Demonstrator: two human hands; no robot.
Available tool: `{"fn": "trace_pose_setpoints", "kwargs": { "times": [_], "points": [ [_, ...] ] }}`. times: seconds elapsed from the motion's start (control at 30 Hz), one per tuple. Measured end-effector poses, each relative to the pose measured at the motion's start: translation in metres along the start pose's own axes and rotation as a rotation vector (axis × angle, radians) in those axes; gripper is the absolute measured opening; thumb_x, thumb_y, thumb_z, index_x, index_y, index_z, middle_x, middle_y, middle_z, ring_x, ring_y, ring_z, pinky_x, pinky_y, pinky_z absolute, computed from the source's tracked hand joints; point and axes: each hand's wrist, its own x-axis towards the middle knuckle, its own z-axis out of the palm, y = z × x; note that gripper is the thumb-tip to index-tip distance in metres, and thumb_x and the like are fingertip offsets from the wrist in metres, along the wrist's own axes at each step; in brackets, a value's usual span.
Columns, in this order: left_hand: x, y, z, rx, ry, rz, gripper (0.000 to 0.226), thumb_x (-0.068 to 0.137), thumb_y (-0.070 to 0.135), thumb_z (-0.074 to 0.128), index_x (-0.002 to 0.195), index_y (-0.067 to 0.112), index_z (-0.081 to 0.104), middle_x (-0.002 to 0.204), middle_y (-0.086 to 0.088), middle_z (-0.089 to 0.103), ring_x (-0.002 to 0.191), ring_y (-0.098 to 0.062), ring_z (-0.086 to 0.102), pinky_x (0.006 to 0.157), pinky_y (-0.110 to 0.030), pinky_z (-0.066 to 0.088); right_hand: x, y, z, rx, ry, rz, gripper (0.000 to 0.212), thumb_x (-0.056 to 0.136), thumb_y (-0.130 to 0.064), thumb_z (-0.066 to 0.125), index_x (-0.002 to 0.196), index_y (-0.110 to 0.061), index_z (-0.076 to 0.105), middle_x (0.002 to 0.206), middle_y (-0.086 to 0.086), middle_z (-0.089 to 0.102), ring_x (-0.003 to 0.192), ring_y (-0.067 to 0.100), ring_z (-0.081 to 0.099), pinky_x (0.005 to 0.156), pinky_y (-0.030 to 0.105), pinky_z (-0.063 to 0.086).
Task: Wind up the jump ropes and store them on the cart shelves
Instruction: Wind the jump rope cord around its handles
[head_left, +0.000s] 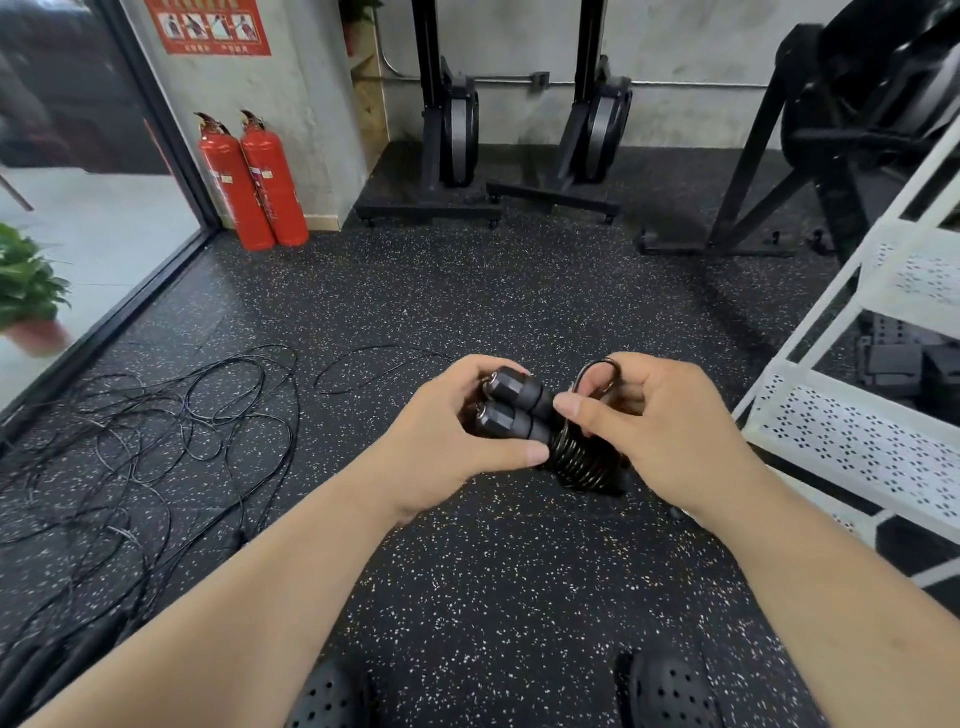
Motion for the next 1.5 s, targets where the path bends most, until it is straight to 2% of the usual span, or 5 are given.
{"fn": "trace_pose_setpoints", "kwargs": {
  "times": [0.33, 0.77, 1.1, 1.3, 1.5],
  "points": [
    [-0.007, 0.005, 0.041, -0.817, 0.021, -0.185, 0.044, 0.104, 0.029, 0.068, 0.143, 0.009, 0.063, 0.145, -0.017, 0.066, 0.136, -0.035, 0.062, 0.118, -0.057, 0.045, -0.004, -0.007, 0.027, 0.147, 0.21, -0.089, 0.017, 0.094, -0.032, 0.08, 0.088, -0.023, 0.068, 0.079, -0.002, 0.074, 0.072, 0.015, 0.068, 0.077, 0.051, 0.06],
    [0.008, -0.012, 0.035, -0.814, 0.122, -0.369, 0.069, 0.086, 0.046, 0.089, 0.145, 0.026, 0.059, 0.139, -0.01, 0.069, 0.131, -0.033, 0.065, 0.116, -0.059, 0.047, -0.002, -0.024, 0.019, 0.323, 0.053, -0.077, 0.004, 0.101, -0.019, 0.072, 0.098, -0.017, 0.071, 0.078, 0.009, 0.072, 0.061, 0.022, 0.062, 0.054, 0.033, 0.047],
    [0.007, -0.016, 0.03, -0.894, 0.081, -0.432, 0.08, 0.075, 0.038, 0.099, 0.141, 0.025, 0.054, 0.119, -0.018, 0.066, 0.099, -0.039, 0.071, 0.103, -0.067, 0.054, 0.0, -0.029, 0.004, 0.388, -0.019, 0.007, 0.005, 0.096, -0.005, 0.074, 0.1, -0.006, 0.077, 0.09, 0.024, 0.074, 0.081, 0.032, 0.079, 0.073, 0.033, 0.064],
    [0.013, -0.022, 0.026, -0.798, 0.235, -0.457, 0.093, 0.065, 0.037, 0.104, 0.143, 0.019, 0.057, 0.127, -0.014, 0.071, 0.11, -0.039, 0.074, 0.103, -0.062, 0.057, -0.007, -0.035, 0.008, 0.228, -0.004, -0.149, 0.005, 0.096, -0.009, 0.077, 0.097, -0.013, 0.076, 0.082, 0.009, 0.078, 0.073, 0.028, 0.078, 0.071, 0.04, 0.064],
    [0.017, -0.02, 0.018, -0.82, 0.387, -0.554, 0.082, 0.073, 0.045, 0.098, 0.138, 0.011, 0.062, 0.122, -0.015, 0.078, 0.105, -0.033, 0.078, 0.083, -0.049, 0.067, -0.034, -0.055, 0.019, -0.454, -0.156, -0.631, 0.005, 0.093, -0.036, 0.075, 0.095, -0.031, 0.073, 0.074, -0.022, 0.067, 0.068, -0.003, 0.064, 0.062, 0.009, 0.047]
  ]
}}
